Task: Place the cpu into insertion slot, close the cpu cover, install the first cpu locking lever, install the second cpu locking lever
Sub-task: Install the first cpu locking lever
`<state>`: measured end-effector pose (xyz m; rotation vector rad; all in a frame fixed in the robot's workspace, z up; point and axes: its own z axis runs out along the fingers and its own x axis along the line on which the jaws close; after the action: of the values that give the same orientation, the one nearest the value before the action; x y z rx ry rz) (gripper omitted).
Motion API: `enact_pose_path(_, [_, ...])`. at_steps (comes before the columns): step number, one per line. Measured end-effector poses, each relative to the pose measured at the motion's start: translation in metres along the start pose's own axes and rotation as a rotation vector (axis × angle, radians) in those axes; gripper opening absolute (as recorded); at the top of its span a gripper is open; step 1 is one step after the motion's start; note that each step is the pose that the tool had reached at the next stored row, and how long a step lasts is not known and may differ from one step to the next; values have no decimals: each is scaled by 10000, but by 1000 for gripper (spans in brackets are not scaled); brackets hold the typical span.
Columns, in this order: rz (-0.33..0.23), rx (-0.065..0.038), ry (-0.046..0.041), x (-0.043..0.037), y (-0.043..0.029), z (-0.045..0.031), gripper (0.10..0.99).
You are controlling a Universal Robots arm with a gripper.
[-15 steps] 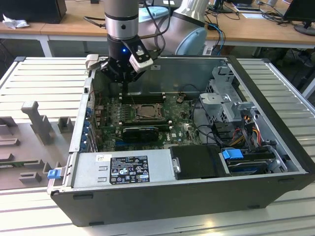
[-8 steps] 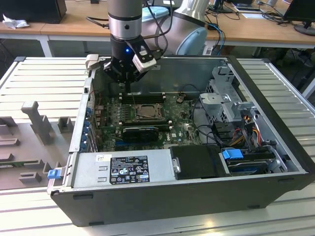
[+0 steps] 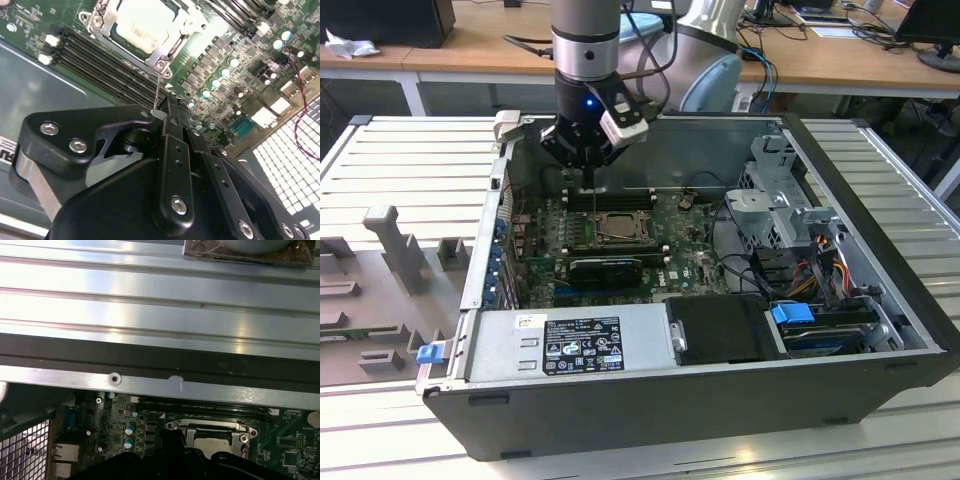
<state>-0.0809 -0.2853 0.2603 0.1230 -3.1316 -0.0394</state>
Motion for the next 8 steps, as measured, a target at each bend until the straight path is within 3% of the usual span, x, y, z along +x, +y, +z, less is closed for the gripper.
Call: enact_pose_path(8, [0, 0, 0, -109, -8, -1, 106])
